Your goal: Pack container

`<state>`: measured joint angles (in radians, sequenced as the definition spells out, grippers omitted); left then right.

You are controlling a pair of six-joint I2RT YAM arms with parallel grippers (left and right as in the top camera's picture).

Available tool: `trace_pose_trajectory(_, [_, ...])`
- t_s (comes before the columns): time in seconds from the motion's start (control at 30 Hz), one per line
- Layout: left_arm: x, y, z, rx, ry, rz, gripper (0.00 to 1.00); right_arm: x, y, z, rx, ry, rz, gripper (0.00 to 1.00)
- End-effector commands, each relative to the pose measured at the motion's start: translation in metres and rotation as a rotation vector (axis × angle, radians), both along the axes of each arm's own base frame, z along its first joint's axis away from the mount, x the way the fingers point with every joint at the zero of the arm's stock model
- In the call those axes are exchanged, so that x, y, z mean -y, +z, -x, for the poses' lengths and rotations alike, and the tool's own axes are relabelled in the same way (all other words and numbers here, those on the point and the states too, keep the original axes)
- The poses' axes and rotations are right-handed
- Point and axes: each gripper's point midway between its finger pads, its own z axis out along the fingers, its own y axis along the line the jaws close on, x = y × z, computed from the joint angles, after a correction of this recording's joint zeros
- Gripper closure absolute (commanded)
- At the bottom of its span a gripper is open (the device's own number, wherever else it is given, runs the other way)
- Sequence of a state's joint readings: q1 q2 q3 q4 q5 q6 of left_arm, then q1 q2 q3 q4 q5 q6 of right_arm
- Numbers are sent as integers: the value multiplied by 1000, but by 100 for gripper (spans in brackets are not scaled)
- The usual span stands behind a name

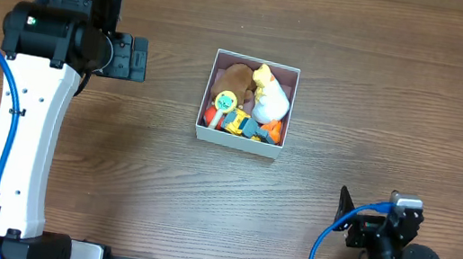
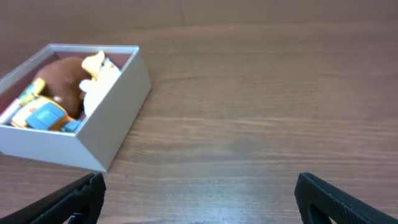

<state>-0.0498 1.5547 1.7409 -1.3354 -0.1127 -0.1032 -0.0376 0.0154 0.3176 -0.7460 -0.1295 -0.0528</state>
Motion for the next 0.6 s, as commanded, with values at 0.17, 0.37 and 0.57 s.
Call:
trace_pose_trajectory(0.17, [-2, 4, -2, 14, 21, 9, 0, 2, -21, -23, 67, -9, 7, 0])
trace_pose_trajectory(0.37, [-2, 4, -2, 14, 20, 9, 0, 3, -19, -27, 99, -9, 8, 0])
trace_pose_trajectory(0.57, [-1, 4, -2, 14, 20, 9, 0, 3, -19, -27, 97, -9, 8, 0])
